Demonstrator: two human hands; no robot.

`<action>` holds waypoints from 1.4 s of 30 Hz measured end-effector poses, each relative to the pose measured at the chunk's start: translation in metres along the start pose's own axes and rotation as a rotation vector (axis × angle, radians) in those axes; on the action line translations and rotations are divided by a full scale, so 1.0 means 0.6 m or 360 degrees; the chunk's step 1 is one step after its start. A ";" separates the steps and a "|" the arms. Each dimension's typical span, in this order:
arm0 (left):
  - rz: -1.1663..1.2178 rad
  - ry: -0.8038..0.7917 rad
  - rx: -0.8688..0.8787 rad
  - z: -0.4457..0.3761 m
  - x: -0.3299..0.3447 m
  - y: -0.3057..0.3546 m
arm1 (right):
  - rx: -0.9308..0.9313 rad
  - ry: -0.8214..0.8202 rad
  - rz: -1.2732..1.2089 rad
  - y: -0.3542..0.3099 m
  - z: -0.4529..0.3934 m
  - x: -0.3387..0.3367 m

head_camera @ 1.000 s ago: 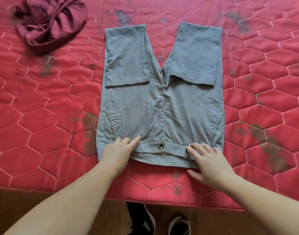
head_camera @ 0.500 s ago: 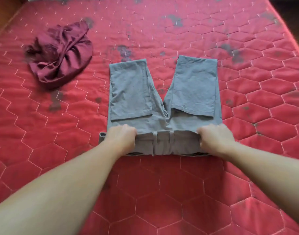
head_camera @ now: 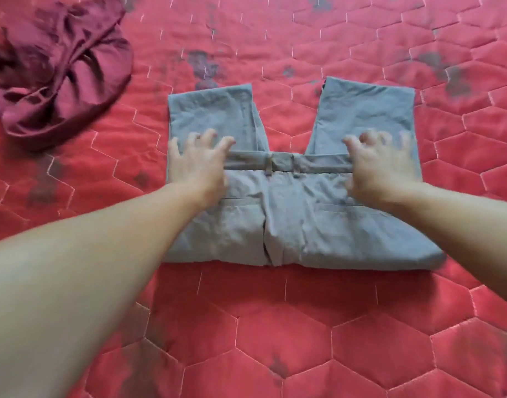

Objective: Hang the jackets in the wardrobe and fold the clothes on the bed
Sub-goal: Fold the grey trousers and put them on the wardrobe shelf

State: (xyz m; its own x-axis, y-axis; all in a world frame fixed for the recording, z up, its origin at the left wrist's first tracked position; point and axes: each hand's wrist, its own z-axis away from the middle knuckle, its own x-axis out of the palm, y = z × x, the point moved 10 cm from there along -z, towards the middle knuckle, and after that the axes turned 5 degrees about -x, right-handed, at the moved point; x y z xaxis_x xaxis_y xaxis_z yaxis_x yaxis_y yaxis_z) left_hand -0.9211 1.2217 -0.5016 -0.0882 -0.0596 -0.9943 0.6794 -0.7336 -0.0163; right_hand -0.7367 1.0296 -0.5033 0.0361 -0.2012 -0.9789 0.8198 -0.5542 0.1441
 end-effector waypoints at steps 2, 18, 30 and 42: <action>0.0171 -0.0232 0.0039 0.034 0.078 0.038 | -0.0144 -0.0038 -0.0131 -0.046 0.024 0.050; 0.0133 -0.0110 0.0016 0.070 0.202 0.047 | -0.0207 -0.0044 -0.0260 -0.068 0.036 0.168; 0.0186 -0.0381 0.0457 0.211 0.192 0.079 | -0.0610 -0.0352 -0.0124 -0.124 0.179 0.150; -0.0093 -0.0691 0.0499 0.317 0.191 0.081 | -0.0504 -0.0438 -0.0211 -0.154 0.291 0.128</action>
State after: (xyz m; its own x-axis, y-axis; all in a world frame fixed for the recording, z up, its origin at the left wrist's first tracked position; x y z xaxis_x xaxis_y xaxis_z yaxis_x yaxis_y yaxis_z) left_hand -1.0368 1.0508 -0.5964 -0.4575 -0.2384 -0.8566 0.4204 -0.9069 0.0279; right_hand -0.9096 0.9241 -0.5667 -0.2001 -0.3765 -0.9045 0.9433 -0.3236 -0.0740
